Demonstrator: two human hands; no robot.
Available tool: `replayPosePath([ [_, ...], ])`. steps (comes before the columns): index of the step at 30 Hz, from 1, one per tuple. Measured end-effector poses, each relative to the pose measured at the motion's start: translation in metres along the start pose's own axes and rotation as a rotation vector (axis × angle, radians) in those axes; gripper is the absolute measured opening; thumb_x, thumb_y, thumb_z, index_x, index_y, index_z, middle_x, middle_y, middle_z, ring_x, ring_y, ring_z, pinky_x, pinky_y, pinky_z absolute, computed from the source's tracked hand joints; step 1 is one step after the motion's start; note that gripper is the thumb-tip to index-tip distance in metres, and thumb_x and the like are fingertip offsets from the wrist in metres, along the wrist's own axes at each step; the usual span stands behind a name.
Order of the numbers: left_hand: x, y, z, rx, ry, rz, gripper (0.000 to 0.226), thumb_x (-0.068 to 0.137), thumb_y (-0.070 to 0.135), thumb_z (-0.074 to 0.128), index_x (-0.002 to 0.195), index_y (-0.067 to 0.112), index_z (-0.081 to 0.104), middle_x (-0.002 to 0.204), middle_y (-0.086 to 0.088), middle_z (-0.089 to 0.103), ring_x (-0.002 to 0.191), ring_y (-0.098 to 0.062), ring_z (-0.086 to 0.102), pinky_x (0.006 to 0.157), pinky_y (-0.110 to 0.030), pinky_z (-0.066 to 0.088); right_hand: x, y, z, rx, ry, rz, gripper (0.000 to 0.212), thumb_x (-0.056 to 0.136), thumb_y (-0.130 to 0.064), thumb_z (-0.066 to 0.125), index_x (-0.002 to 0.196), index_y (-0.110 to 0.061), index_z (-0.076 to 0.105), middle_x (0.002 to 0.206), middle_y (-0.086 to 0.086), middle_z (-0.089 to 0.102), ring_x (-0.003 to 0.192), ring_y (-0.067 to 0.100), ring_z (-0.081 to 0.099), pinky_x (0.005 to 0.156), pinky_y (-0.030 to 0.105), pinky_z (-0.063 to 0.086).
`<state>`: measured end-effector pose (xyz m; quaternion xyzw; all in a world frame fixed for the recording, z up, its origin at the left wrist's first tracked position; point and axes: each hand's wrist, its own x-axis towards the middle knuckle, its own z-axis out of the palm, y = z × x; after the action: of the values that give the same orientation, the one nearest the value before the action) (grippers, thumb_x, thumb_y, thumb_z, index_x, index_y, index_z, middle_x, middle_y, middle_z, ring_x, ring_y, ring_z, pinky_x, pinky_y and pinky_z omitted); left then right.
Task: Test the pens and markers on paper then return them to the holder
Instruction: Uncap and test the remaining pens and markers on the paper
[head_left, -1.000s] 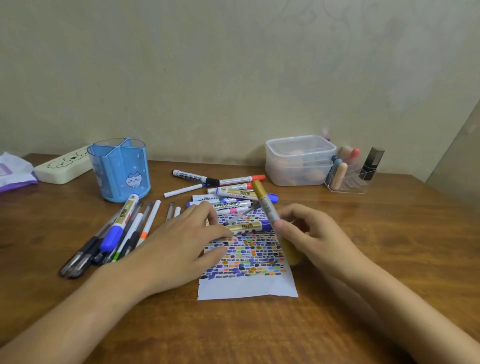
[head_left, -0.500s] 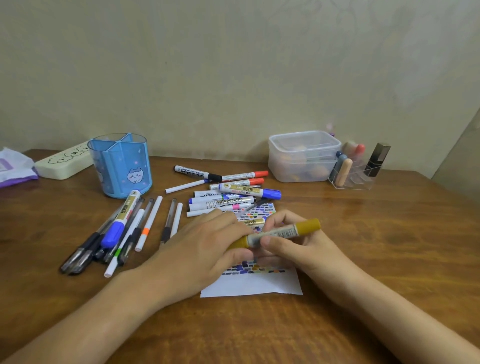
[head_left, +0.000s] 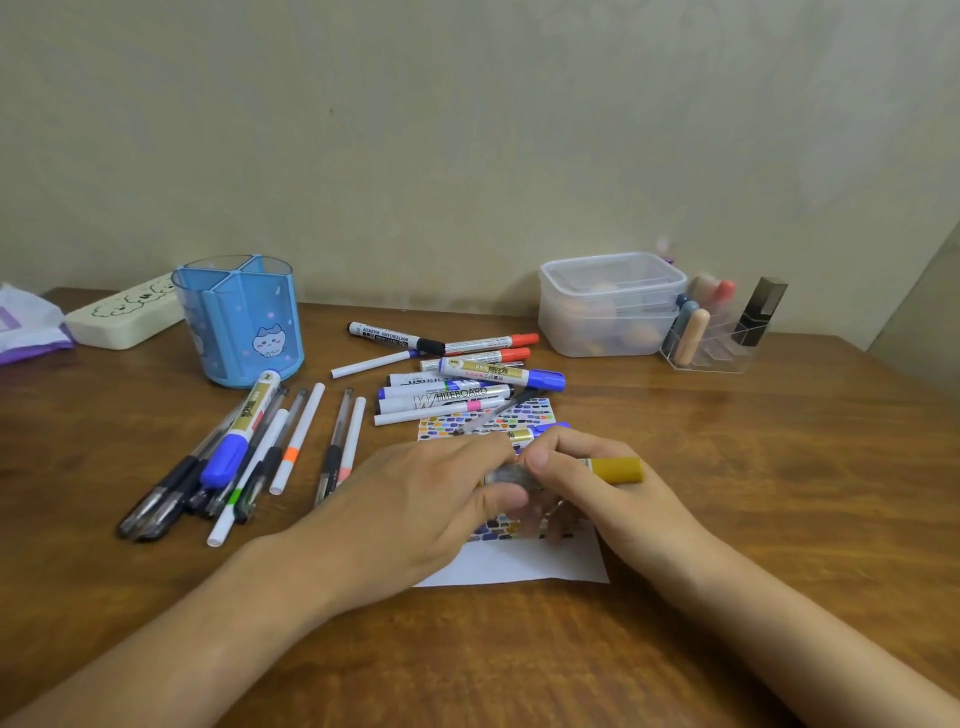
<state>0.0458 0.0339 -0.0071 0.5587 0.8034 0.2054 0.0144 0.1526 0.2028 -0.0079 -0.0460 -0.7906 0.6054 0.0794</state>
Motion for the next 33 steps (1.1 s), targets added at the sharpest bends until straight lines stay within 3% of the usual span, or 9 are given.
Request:
replayPosePath([
  [4, -0.0009, -0.0001, 0.0017, -0.02, -0.016, 0.014, 0.01, 0.102, 0.045, 0.035, 0.102, 0.037, 0.041, 0.091, 0.02, 0.048, 0.089, -0.005, 0.048, 0.075, -0.029, 0.043, -0.0002, -0.0007, 0.0004, -0.044, 0.001, -0.016, 0.029, 0.092, -0.039, 0.059, 0.08, -0.014, 0.067, 0.074, 0.003, 0.071, 0.069, 0.013, 0.064, 0.062, 0.021, 0.049],
  [11, -0.0011, -0.0049, 0.0019, -0.042, 0.066, 0.086, 0.031, 0.096, 0.06, 0.029, 0.102, 0.035, 0.048, 0.085, 0.016, 0.056, 0.084, -0.008, 0.052, 0.066, -0.024, 0.041, -0.0004, -0.0026, -0.0017, -0.047, -0.022, -0.052, 0.03, 0.098, -0.036, 0.057, 0.079, -0.017, 0.069, 0.075, 0.004, 0.072, 0.066, 0.015, 0.063, 0.062, 0.026, 0.047],
  [14, -0.0006, -0.0046, 0.0005, -0.077, 0.059, 0.104, 0.026, 0.098, 0.063, 0.029, 0.097, 0.041, 0.043, 0.081, 0.015, 0.058, 0.081, -0.009, 0.053, 0.061, -0.023, 0.039, -0.0007, -0.0033, -0.0025, -0.004, -0.047, -0.061, 0.028, 0.095, -0.034, 0.055, 0.078, -0.017, 0.07, 0.076, 0.008, 0.073, 0.068, 0.017, 0.065, 0.065, 0.025, 0.05],
  [17, 0.0009, -0.0034, -0.0026, -0.097, 0.063, 0.119, 0.024, 0.096, 0.066, 0.03, 0.096, 0.046, 0.044, 0.078, 0.015, 0.059, 0.077, -0.007, 0.055, 0.058, -0.021, 0.036, -0.0011, -0.0032, -0.0037, 0.024, -0.057, -0.06, 0.032, 0.097, -0.03, 0.055, 0.083, -0.006, 0.069, 0.078, 0.01, 0.073, 0.069, 0.019, 0.066, 0.068, 0.026, 0.054],
  [21, 0.0023, -0.0016, -0.0055, -0.151, 0.056, 0.123, 0.015, 0.094, 0.064, 0.034, 0.092, 0.054, 0.045, 0.077, 0.018, 0.06, 0.075, -0.007, 0.058, 0.059, -0.024, 0.041, -0.0017, -0.002, -0.0043, 0.052, -0.056, -0.052, 0.037, 0.1, -0.029, 0.056, 0.086, 0.003, 0.066, 0.079, 0.012, 0.074, 0.069, 0.021, 0.067, 0.069, 0.027, 0.055],
  [26, 0.0045, -0.0014, -0.0063, -0.197, 0.053, 0.084, 0.028, 0.093, 0.064, 0.04, 0.095, 0.042, 0.056, 0.083, 0.012, 0.066, 0.079, -0.011, 0.062, 0.065, -0.039, 0.048, -0.005, -0.0042, -0.0051, 0.137, -0.059, -0.064, 0.027, 0.094, -0.031, 0.06, 0.08, -0.011, 0.07, 0.079, 0.013, 0.073, 0.071, 0.027, 0.065, 0.069, 0.033, 0.053],
  [33, 0.0052, 0.0023, -0.0031, -0.167, 0.103, 0.019, 0.036, 0.092, 0.068, 0.042, 0.106, 0.041, 0.06, 0.085, 0.012, 0.066, 0.079, -0.009, 0.061, 0.065, -0.041, 0.051, -0.0053, -0.0078, -0.0044, 0.114, 0.002, -0.079, 0.023, 0.089, -0.033, 0.064, 0.071, -0.021, 0.07, 0.071, 0.006, 0.071, 0.067, 0.024, 0.068, 0.068, 0.031, 0.054],
])
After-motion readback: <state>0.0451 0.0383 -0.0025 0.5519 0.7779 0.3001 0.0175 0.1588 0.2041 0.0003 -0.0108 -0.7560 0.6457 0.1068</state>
